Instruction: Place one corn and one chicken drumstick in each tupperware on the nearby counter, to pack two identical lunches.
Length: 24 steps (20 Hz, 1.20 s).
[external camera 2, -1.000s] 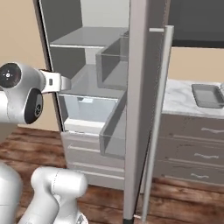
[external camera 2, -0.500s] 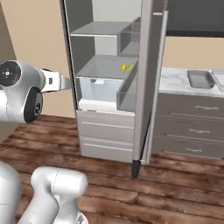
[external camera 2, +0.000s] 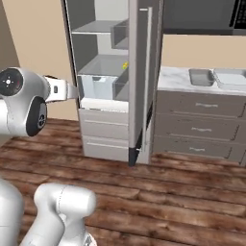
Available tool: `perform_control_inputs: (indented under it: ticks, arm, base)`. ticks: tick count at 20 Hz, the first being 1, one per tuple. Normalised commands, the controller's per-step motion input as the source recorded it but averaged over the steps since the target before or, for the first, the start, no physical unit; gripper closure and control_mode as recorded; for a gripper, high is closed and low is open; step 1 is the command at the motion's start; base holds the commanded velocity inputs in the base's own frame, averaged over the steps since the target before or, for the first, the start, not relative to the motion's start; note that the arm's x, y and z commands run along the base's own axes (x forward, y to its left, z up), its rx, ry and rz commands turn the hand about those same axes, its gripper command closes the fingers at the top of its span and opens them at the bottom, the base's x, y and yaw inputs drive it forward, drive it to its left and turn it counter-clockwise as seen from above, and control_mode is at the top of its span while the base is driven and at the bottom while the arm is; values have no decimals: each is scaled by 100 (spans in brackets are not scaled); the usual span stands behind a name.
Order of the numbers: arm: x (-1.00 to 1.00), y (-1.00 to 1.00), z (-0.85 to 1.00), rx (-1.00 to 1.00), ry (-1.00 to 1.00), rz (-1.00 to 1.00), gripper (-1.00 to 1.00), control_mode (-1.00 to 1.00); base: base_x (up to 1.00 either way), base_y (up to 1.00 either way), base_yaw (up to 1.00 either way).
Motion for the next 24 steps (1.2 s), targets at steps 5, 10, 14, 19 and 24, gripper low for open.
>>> perform_control_inputs:
  ticks: [5, 10, 14, 19, 24]
  arm:
    - [0, 0, 0, 0, 0, 0, 100, 100]
    - [0, 0, 0, 0, 0, 0, 100, 100]
    - [0, 0, 0, 0, 0, 0, 100, 100]
    - [0, 0, 0, 0, 0, 0, 100, 100]
    - [0, 0, 0, 0, 0, 0, 100, 100]
  base:
    - [-12, -100, -8]
    - [0, -100, -10]
    - [0, -100, -25]
    - [0, -100, -34]
    - [2, -95, -32]
